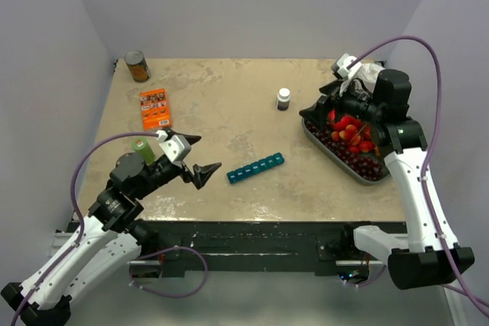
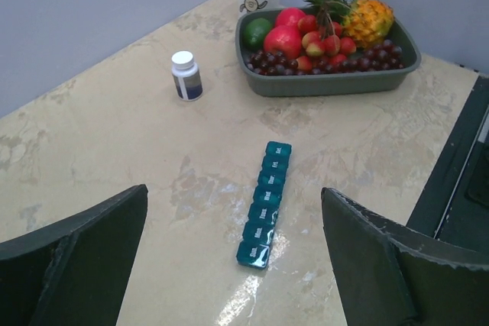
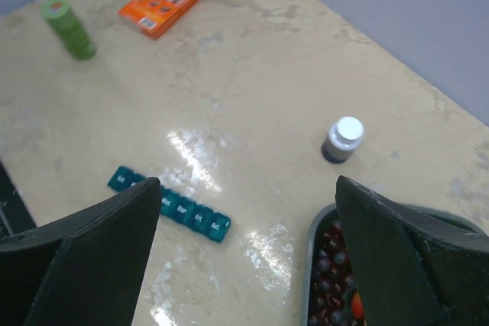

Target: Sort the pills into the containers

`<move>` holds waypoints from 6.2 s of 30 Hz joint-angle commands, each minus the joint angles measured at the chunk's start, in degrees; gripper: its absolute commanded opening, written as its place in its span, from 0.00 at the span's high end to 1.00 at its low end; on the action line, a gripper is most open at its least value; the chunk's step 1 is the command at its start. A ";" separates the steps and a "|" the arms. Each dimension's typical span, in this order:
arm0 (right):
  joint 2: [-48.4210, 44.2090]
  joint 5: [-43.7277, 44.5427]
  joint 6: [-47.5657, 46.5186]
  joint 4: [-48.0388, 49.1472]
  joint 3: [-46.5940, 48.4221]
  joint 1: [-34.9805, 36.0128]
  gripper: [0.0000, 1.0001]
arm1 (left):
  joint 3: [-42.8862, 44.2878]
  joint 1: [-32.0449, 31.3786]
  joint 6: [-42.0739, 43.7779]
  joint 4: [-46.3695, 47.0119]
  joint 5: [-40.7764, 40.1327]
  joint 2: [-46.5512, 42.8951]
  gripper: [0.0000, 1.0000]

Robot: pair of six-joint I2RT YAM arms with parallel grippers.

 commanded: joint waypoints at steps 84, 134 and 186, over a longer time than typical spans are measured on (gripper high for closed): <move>28.62 -13.57 -38.67 5.39 -16.39 24.32 0.05 | 1.66 -10.60 25.65 16.91 7.05 48.78 1.00; 36.88 -22.71 -25.50 2.22 -8.39 26.35 0.84 | -0.19 -9.01 26.53 15.06 4.06 42.54 1.00; 24.13 -6.54 -7.74 17.07 -11.03 6.92 0.12 | 8.25 -7.70 27.15 11.37 -7.71 59.06 0.68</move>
